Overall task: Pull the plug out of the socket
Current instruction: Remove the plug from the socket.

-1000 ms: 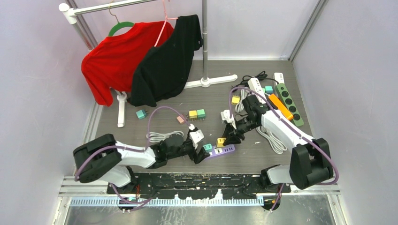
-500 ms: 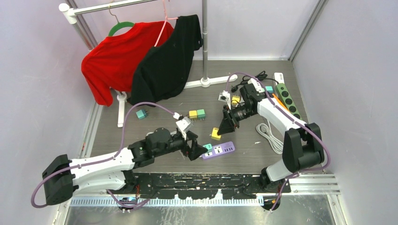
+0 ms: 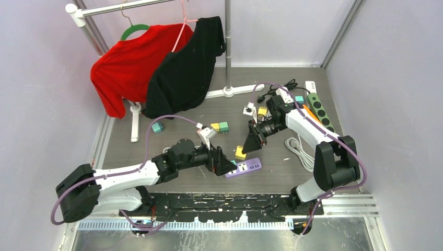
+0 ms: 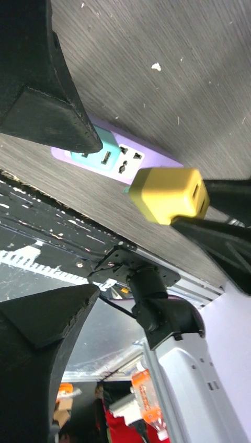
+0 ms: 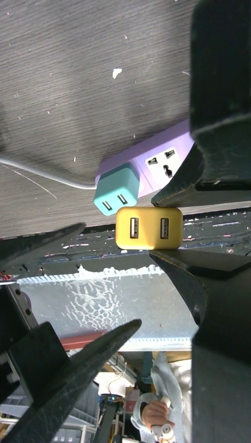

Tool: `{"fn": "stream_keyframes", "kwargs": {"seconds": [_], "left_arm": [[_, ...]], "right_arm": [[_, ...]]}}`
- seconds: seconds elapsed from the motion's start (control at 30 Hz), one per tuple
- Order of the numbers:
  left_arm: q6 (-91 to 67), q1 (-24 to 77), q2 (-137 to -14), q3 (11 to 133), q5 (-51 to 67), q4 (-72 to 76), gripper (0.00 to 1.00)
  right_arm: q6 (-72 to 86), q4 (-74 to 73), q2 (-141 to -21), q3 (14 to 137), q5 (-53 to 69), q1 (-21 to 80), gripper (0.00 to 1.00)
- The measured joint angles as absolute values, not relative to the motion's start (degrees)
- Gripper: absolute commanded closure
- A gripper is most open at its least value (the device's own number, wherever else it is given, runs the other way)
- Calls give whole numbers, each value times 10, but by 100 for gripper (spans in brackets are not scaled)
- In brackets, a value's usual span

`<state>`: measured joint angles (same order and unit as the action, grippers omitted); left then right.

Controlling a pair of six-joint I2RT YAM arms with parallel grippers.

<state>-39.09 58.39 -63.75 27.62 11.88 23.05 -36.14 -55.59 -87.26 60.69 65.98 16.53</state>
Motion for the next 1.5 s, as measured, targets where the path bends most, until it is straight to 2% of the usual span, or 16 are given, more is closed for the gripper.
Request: {"fn": "stream_keyframes", "kwargs": {"seconds": [0.17, 0.27, 0.57, 0.63, 0.77, 0.87, 0.9, 0.93, 1.13, 1.2, 1.3, 1.5], "left_arm": [[-421, 535, -689, 276, 160, 286, 12], [-434, 515, -716, 277, 178, 316, 21], [-449, 513, -815, 306, 240, 369, 35], [-451, 513, -831, 315, 250, 380, 42], [-463, 512, -860, 331, 276, 405, 65], [-467, 512, -872, 341, 294, 414, 93], [-467, 512, -876, 341, 302, 418, 99], [-465, 512, -878, 343, 309, 420, 100], [-460, 509, -878, 343, 321, 423, 100], [-460, 508, -876, 342, 312, 419, 100], [-458, 501, -854, 322, 296, 410, 100], [-460, 451, -749, 234, 232, 380, 100]], "right_arm": [[-372, -564, -873, 607, 665, 165, 97], [-381, -572, -873, 607, 669, 165, 97], [-401, -588, -873, 607, 678, 165, 97], [-405, -589, -873, 607, 681, 165, 97], [-412, -590, -873, 607, 681, 165, 97], [-419, -593, -873, 607, 681, 164, 95], [-422, -594, -873, 607, 682, 163, 92], [-422, -595, -873, 607, 682, 163, 87], [-434, -603, -873, 607, 688, 161, 44], [-442, -604, -873, 607, 687, 162, 34], [-468, -611, -872, 607, 684, 162, 28], [-517, -616, -868, 607, 668, 162, 27]]}}
